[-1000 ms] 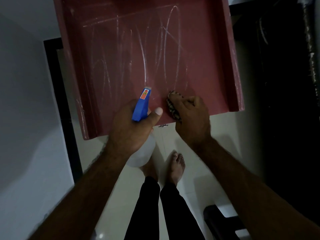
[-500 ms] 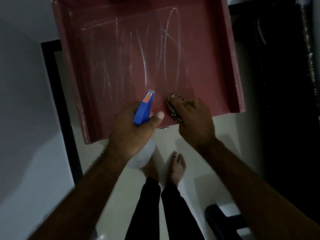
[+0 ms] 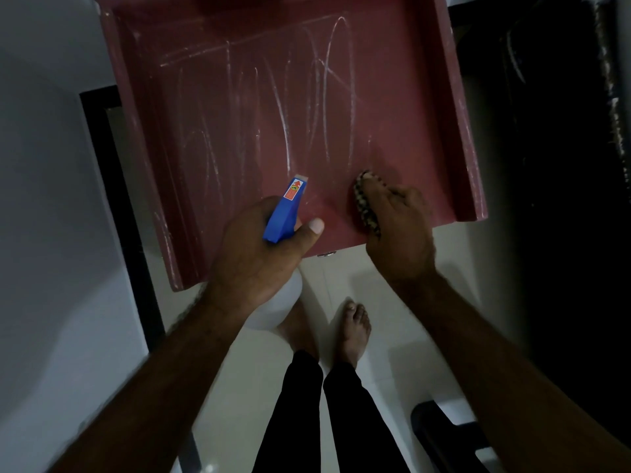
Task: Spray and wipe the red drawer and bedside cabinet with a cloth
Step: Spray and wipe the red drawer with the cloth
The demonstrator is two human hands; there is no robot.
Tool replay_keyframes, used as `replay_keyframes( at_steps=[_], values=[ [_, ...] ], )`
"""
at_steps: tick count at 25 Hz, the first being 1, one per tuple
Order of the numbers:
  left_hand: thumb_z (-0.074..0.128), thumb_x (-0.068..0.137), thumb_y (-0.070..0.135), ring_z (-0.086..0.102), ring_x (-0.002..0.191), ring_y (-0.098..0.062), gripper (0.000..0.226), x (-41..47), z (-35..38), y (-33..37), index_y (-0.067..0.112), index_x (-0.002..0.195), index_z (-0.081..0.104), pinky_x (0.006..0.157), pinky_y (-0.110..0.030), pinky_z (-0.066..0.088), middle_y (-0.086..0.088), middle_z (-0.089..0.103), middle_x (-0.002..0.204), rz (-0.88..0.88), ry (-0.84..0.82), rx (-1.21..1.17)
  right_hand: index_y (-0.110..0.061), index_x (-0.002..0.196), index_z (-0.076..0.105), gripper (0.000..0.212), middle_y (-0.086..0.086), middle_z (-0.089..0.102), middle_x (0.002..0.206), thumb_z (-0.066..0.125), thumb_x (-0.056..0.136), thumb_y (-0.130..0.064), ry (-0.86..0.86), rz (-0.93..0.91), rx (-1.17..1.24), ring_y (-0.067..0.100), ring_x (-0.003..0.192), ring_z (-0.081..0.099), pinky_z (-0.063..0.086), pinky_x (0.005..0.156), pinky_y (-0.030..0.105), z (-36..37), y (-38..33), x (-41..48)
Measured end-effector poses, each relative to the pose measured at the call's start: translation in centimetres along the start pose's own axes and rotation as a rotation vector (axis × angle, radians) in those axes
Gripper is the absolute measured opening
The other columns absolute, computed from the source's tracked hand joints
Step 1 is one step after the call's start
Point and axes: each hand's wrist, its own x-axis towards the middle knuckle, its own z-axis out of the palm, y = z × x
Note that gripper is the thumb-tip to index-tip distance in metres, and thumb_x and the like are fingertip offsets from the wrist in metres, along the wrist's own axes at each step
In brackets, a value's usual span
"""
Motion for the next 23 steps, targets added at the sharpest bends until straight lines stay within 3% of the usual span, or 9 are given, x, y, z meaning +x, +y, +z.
replay_keyframes(
  at_steps=[2,7,10,13,20,23],
  values=[
    [0.07,0.081,0.051,0.069,0.078,-0.042,0.05,0.1,0.0,0.0,0.003,0.087,0.059,0.075,-0.059,0.058,-0.024,0.067,0.081,-0.004,-0.001,-0.004,-0.009,0.15,0.053,0.075,0.011,0.068,0.135,0.065,0.077,0.006,0.007,0.059,-0.006,0.039,0.114,0.059,0.05,0.096,0.053,0.4,-1.2,-0.3],
    [0.076,0.089,0.042,0.069,0.076,-0.04,0.038,0.3,0.0,-0.2,0.008,0.083,0.059,0.075,-0.061,0.057,-0.021,0.068,0.08,-0.014,-0.021,0.043,-0.008,0.146,0.057,0.076,0.013,0.069,0.132,0.069,0.073,0.009,-0.054,-0.143,0.013,0.04,0.109,0.06,0.054,0.087,0.053,0.1,-1.4,-0.3],
    [0.075,0.089,0.039,0.069,0.075,-0.041,0.038,0.5,0.0,-0.3,0.007,0.081,0.059,0.075,-0.06,0.056,-0.022,0.067,0.077,-0.032,-0.042,0.076,-0.012,0.15,0.054,0.066,0.015,0.069,0.129,0.053,0.084,-0.006,-0.039,0.018,0.015,0.037,0.112,0.058,0.052,0.092,0.054,-0.9,0.0,0.1],
    [0.074,0.088,0.044,0.07,0.075,-0.039,0.039,0.8,0.0,-0.3,0.014,0.074,0.054,0.077,-0.057,0.057,-0.023,0.067,0.077,-0.065,-0.048,0.136,-0.011,0.152,0.051,0.071,0.013,0.068,0.133,0.062,0.083,-0.001,-0.023,0.117,0.014,0.037,0.117,0.056,0.05,0.097,0.057,-0.7,-0.7,-0.1],
    [0.073,0.087,0.051,0.072,0.078,-0.037,0.043,1.8,-0.1,-0.4,0.01,0.083,0.06,0.078,-0.058,0.059,-0.019,0.07,0.081,-0.073,-0.079,0.125,-0.01,0.151,0.052,0.072,0.012,0.068,0.133,0.064,0.081,0.001,-0.015,0.04,0.007,0.038,0.113,0.057,0.051,0.093,0.056,-0.3,-0.2,-0.2],
    [0.073,0.088,0.05,0.071,0.078,-0.04,0.043,2.0,-0.1,0.1,0.009,0.087,0.06,0.077,-0.06,0.058,-0.021,0.07,0.083,-0.07,-0.08,0.092,-0.008,0.148,0.056,0.068,0.012,0.067,0.136,0.064,0.082,0.004,-0.114,-0.174,0.006,0.04,0.112,0.06,0.052,0.09,0.054,-0.1,-1.0,-0.4]
  ],
)
